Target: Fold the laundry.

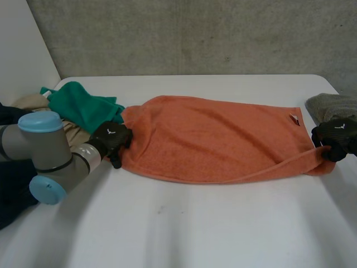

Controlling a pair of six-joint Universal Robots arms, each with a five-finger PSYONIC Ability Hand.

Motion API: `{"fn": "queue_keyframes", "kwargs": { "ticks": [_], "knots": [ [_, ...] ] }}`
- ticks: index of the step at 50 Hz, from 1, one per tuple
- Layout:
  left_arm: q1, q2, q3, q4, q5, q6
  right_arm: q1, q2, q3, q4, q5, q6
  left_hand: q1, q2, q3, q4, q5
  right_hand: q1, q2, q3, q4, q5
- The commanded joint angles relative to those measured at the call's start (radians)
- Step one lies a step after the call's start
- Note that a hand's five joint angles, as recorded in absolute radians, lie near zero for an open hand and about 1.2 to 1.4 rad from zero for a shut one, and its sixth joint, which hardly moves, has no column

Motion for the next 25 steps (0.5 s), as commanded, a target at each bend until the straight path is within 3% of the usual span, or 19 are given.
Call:
{"fn": "queue_keyframes", "kwargs": {
  "ticks": [1,3,12,19,25],
  "knots": [
    [0.000,-0.013,0.024,0.002,-0.021,0.014,-0.007,-0.002,0.005,0.000,0.000,0.000,0.476,0.489,0.486,0.486,0.603,0.263,0.213,0.201,0.194,0.212],
    [0.000,0.006,0.016,0.005,-0.035,0.017,-0.008,-0.002,0.010,0.000,0.000,0.000,0.567,0.580,0.578,0.578,0.694,0.263,0.213,0.201,0.194,0.212],
    [-0.004,0.120,-0.057,0.020,-0.078,0.009,-0.007,-0.014,0.010,0.007,-0.006,-0.008,0.567,0.580,0.578,0.578,0.694,0.263,0.213,0.201,0.194,0.212],
    [-0.005,0.077,-0.074,0.048,-0.047,0.035,0.008,-0.014,0.022,0.004,-0.007,-0.008,0.069,0.082,0.080,0.080,0.196,0.263,0.213,0.201,0.194,0.212],
    [-0.010,0.028,-0.060,0.046,-0.061,0.109,0.010,-0.006,0.031,0.000,-0.009,-0.008,-0.092,-0.080,-0.082,-0.082,0.035,0.263,0.213,0.201,0.194,0.212]
  ]
}}
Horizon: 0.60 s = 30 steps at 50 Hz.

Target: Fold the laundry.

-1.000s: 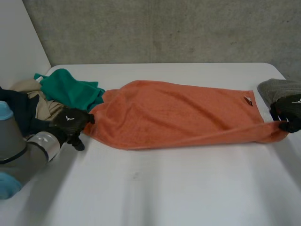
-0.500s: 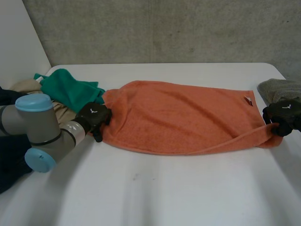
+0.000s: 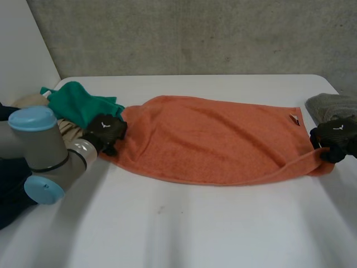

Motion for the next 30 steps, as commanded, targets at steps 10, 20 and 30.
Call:
{"fn": "queue_keyframes", "kwargs": {
  "ticks": [10,20,30],
  "knots": [
    [-0.021,-0.055,0.023,-0.004,-0.017,0.046,-0.001,0.015,0.016,-0.005,-0.001,-0.014,0.086,0.076,0.072,0.080,0.082,0.263,0.213,0.201,0.194,0.212],
    [-0.030,0.011,0.014,-0.003,-0.069,0.001,-0.004,0.009,0.028,-0.008,-0.001,-0.014,0.661,0.652,0.648,0.655,0.658,0.263,0.213,0.201,0.194,0.212],
    [-0.016,0.146,-0.115,-0.019,-0.045,-0.028,-0.007,-0.020,0.044,0.006,-0.003,-0.015,0.661,0.652,0.648,0.655,0.658,0.263,0.213,0.201,0.194,0.212]
  ]
}}
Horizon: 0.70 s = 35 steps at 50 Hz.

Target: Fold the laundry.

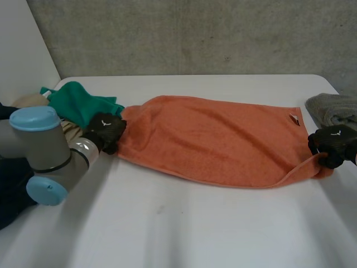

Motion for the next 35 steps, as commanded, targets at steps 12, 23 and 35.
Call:
{"fn": "queue_keyframes", "kwargs": {
  "ticks": [12,23,35],
  "knots": [
    [-0.002,0.445,-0.423,-0.457,-0.083,0.202,-0.111,-0.198,0.115,0.422,0.059,-0.467,0.228,0.200,0.207,0.198,0.253,0.263,0.213,0.201,0.194,0.212],
    [-0.064,0.411,-0.416,-0.413,-0.197,0.189,-0.123,-0.142,0.112,0.489,0.071,-0.583,0.228,0.200,0.207,0.198,0.253,0.263,0.213,0.201,0.194,0.212],
    [-0.075,0.239,-0.121,-0.251,-0.151,0.123,-0.033,-0.082,-0.043,0.159,0.063,-0.181,0.228,0.200,0.207,0.198,0.253,0.263,0.213,0.201,0.194,0.212]
  ]
}}
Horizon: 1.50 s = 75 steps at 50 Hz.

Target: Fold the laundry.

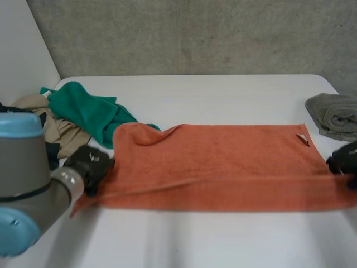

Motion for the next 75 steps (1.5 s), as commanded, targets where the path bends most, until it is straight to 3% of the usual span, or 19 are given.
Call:
{"fn": "queue_keyframes", "kwargs": {
  "ticks": [1,6,13,16,19,21,27,39,46,54,59,65,68,75],
  "knots": [
    [-0.005,-0.108,0.194,0.095,0.063,-0.070,0.067,0.027,-0.063,-0.228,-0.006,0.233,0.228,0.200,0.207,0.197,0.253,0.263,0.213,0.201,0.194,0.212],
    [0.011,-0.189,0.345,0.193,0.118,-0.105,0.132,0.034,-0.104,-0.438,-0.003,0.335,0.228,0.200,0.207,0.197,0.253,0.263,0.213,0.201,0.194,0.212],
    [0.037,-0.194,0.721,0.383,0.167,-0.159,0.220,-0.005,-0.310,-0.892,0.097,0.673,0.228,0.200,0.207,0.197,0.253,0.263,0.213,0.201,0.194,0.212],
    [0.052,-0.165,0.849,0.502,0.149,-0.313,0.238,-0.045,-0.354,-1.137,0.147,0.880,0.228,0.200,0.207,0.197,0.253,0.263,0.213,0.201,0.194,0.212],
    [0.058,-0.162,0.890,0.524,0.144,-0.415,0.238,-0.061,-0.354,-1.208,0.154,0.957,0.228,0.200,0.207,0.197,0.253,0.263,0.213,0.201,0.194,0.212],
    [0.069,-0.163,0.893,0.500,0.146,-0.458,0.245,-0.056,-0.358,-1.190,0.149,0.974,0.228,0.200,0.207,0.197,0.253,0.263,0.213,0.201,0.194,0.212],
    [0.084,-0.166,0.821,0.420,0.143,-0.422,0.260,-0.038,-0.351,-1.107,0.122,0.924,0.228,0.200,0.207,0.197,0.253,0.263,0.213,0.201,0.194,0.212],
    [0.098,-0.198,0.481,0.491,0.238,-0.398,0.263,0.060,-0.250,-0.909,0.045,0.826,0.228,0.200,0.207,0.197,0.253,0.263,0.213,0.201,0.194,0.212],
    [0.094,-0.202,0.312,0.449,0.268,-0.328,0.234,0.074,-0.163,-0.784,0.036,0.726,0.228,0.200,0.207,0.197,0.253,0.263,0.213,0.201,0.194,0.212],
    [0.110,-0.021,0.126,0.140,0.247,-0.196,0.122,-0.031,-0.074,-0.422,-0.013,0.499,0.228,0.200,0.207,0.197,0.253,0.263,0.213,0.201,0.194,0.212],
    [0.143,0.169,0.003,-0.164,0.222,-0.104,0.001,-0.162,0.004,-0.080,-0.062,0.207,0.228,0.200,0.207,0.197,0.253,0.263,0.213,0.201,0.194,0.212],
    [0.159,0.288,-0.090,-0.404,0.207,-0.027,-0.102,-0.222,0.052,0.190,-0.136,-0.097,0.228,0.200,0.207,0.197,0.253,0.263,0.213,0.201,0.194,0.212],
    [0.155,0.288,-0.103,-0.387,0.218,-0.021,-0.107,-0.214,0.057,0.223,-0.156,-0.147,0.228,0.200,0.207,0.197,0.253,0.263,0.213,0.201,0.194,0.212],
    [0.130,0.133,-0.023,-0.182,0.198,-0.024,-0.039,-0.118,0.012,0.079,-0.119,-0.011,0.228,0.200,0.207,0.197,0.253,0.263,0.213,0.201,0.194,0.212]
  ]
}}
